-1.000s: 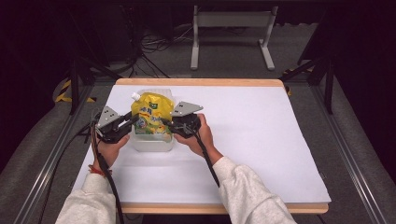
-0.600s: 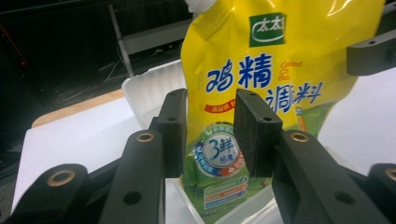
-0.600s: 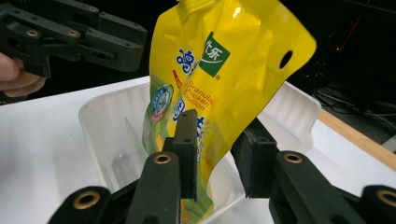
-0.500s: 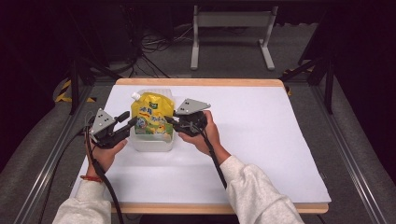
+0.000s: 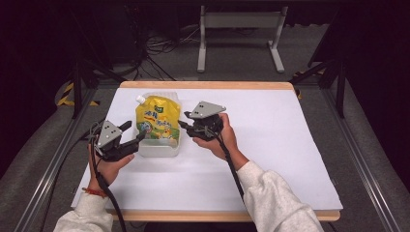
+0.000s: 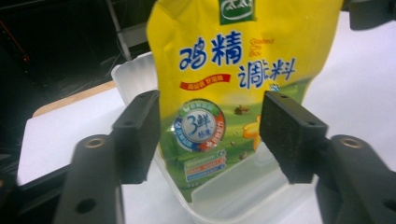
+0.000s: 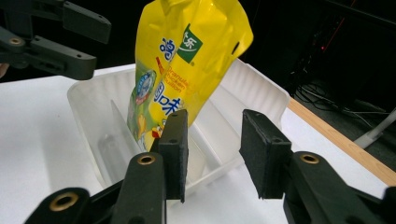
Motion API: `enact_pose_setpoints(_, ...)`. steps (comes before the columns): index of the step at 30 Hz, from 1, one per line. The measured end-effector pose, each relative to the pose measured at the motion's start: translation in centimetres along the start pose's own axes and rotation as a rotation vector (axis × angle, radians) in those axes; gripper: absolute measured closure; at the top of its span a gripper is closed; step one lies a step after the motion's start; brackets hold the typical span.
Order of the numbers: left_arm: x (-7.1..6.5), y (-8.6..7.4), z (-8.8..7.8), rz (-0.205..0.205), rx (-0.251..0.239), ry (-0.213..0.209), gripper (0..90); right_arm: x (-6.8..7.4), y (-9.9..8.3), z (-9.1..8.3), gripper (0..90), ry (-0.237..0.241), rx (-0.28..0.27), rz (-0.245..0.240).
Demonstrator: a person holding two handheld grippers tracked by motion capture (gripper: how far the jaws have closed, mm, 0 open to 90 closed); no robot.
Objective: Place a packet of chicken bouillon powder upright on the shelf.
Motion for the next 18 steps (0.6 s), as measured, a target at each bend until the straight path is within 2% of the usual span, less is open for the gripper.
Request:
enact_pose_setpoints(4, -0.9, -0.4, -0.2, 0.027, 0.012, 0.012, 29.4, -0.2, -0.2, -0.6, 59.9, -0.004, 0.011, -0.013)
enact_pose_setpoints(6, -1.3, -0.5, -0.4, 0.028, 0.013, 0.004, 26.5, -0.4, -0.3, -0.9, 58.5, -0.009, 0.017, -0.021)
enact_pose_setpoints(9, -2.3, -0.6, -0.6, 0.017, 0.012, -0.032, 21.6, -0.5, -0.5, -1.4, 56.4, -0.006, 0.016, -0.019)
enact_pose_setpoints(11, -3.1, -0.7, -0.8, 0.028, 0.013, -0.044, 18.4, -0.5, -0.7, -1.7, 55.3, -0.005, 0.026, -0.026)
enact_pose_setpoints(13, -4.0, -0.8, -1.0, 0.032, 0.015, -0.078, 16.3, -0.5, -0.9, -1.9, 54.0, -0.008, 0.038, -0.037)
enact_pose_setpoints(15, -4.9, -1.1, -1.1, 0.054, 0.028, -0.106, 14.7, -0.6, -1.3, -2.2, 52.9, -0.007, 0.054, -0.04)
enact_pose_setpoints(17, -5.6, -1.5, -1.2, 0.043, 0.04, -0.147, 13.1, -0.7, -1.5, -2.4, 51.4, -0.006, 0.065, -0.048)
enact_pose_setpoints(18, -5.6, -1.5, -1.2, 0.043, 0.04, -0.147, 12.6, -0.7, -1.5, -2.4, 51.4, -0.006, 0.065, -0.048)
Point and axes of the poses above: each handheld gripper's, and its own axes: z roughly forward along the jaws, y roughly out of its top, x roughly to its left, the point moved 5 cm from there along z, roughly forward along the jaws, and after that the axes turned 6 degrees about -z, right-handed, at the moved point
